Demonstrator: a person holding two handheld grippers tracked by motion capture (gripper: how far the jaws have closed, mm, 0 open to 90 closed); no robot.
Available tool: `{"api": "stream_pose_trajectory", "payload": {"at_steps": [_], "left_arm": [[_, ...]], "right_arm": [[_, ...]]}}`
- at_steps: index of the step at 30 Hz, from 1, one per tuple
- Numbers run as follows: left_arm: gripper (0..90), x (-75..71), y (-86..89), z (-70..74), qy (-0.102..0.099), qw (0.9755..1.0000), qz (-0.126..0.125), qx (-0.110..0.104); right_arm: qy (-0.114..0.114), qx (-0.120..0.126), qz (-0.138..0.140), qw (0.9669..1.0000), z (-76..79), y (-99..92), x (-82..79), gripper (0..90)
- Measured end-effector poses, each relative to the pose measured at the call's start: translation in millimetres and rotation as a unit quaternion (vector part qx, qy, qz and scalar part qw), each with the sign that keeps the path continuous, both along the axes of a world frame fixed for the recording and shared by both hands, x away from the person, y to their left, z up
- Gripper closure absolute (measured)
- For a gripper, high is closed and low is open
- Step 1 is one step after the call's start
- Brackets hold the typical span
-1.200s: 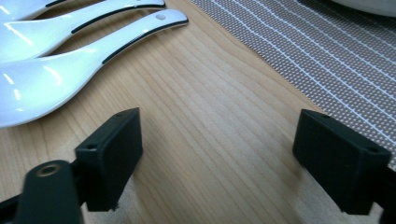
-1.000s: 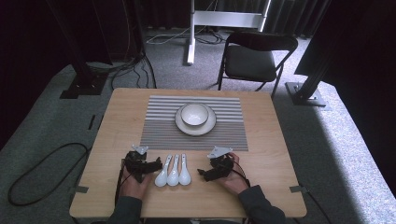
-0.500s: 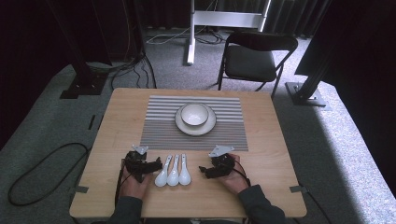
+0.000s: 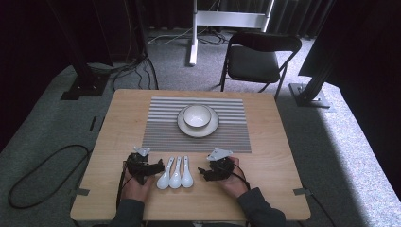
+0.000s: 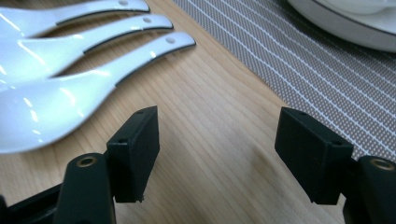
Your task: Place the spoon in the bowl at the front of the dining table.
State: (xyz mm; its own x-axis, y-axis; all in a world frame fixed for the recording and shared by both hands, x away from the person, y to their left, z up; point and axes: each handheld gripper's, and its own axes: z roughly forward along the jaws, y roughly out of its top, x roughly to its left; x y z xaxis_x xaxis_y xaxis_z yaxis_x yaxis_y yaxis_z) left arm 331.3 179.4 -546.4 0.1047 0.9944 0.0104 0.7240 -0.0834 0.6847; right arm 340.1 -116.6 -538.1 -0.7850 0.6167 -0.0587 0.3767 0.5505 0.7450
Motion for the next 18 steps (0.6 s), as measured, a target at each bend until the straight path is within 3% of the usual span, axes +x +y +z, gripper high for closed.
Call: {"api": "stream_pose_trajectory", "payload": {"at_steps": [5, 10, 18], "left_arm": [[1.7, 0.0, 0.0, 0.0, 0.000, 1.0000, 0.000, 0.000], [1.7, 0.1, 0.0, 0.0, 0.000, 1.0000, 0.000, 0.000], [1.7, 0.1, 0.0, 0.0, 0.000, 1.0000, 0.000, 0.000]], "right_arm": [[-0.001, 0.012, -0.002, 0.9999, 3.4, 0.1, -1.2, 33.4], [0.016, 0.029, -0.007, 0.9994, 5.4, -0.1, 0.2, 34.2], [0.010, 0.034, 0.003, 0.9994, 10.1, 8.8, -3.9, 36.8]]}}
